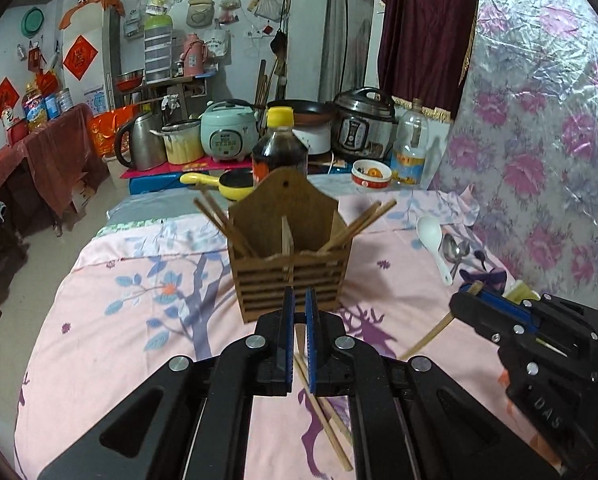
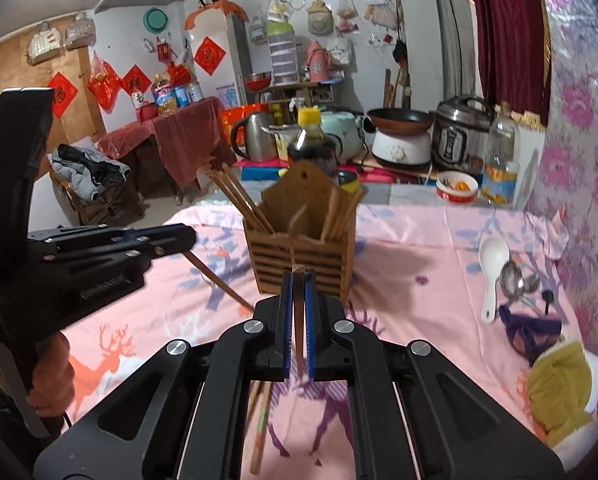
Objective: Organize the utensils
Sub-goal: 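Lift both chopsticks and carry them toward the wooden holder, then lower both chopsticks into the wooden holder and open both grippers, then withdraw both open grippers back over the remaining chopsticks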
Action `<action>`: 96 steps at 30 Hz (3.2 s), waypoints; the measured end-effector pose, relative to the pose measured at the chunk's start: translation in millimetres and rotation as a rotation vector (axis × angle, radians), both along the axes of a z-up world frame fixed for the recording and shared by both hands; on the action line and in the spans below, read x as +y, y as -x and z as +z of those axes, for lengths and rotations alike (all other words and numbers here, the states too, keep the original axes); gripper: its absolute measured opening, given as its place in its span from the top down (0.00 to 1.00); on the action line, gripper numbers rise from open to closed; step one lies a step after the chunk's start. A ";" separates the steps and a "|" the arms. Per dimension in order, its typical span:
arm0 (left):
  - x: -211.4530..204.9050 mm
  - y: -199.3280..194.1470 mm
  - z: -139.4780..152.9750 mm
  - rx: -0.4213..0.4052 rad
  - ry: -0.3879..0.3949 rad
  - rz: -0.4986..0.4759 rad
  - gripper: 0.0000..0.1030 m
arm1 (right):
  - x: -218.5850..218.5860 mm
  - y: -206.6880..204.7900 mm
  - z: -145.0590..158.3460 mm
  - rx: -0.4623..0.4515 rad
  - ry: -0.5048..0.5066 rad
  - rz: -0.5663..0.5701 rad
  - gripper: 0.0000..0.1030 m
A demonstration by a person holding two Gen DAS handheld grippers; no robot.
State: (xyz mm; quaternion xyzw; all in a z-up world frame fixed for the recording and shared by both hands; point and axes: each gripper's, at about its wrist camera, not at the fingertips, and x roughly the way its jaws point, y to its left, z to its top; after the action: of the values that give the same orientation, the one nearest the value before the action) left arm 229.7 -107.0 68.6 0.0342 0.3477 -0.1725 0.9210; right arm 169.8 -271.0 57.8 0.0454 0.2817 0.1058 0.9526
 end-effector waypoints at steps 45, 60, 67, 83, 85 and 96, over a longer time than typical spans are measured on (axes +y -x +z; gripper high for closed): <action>-3.2 -130.1 26.0 -0.097 0.041 0.133 0.75 | -10.2 -134.9 20.0 -0.148 -0.147 -0.151 0.87; 62.7 -65.7 -24.1 -0.073 -0.017 0.257 0.12 | 8.5 -57.7 38.2 -0.230 -0.130 -0.157 0.16; 84.5 -28.1 -61.5 -0.007 -0.046 0.293 0.08 | 11.9 -19.6 21.3 -0.173 -0.047 -0.152 0.06; 43.3 9.1 -168.1 0.269 -0.219 0.089 0.07 | -6.4 16.0 -104.1 0.200 0.050 -0.030 0.06; 32.4 14.7 -174.2 0.278 -0.238 0.032 0.07 | -6.7 19.6 -100.1 0.183 0.049 -0.028 0.06; -2.2 33.4 -182.0 0.307 -0.232 -0.141 0.07 | -29.4 19.0 -89.6 0.168 -0.016 -0.112 0.06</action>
State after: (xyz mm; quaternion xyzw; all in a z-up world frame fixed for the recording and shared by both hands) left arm 196.3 -109.2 -113.4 0.1376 0.4984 -0.1985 0.8327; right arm 150.8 -300.4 -31.8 0.0776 0.3568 0.0503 0.9296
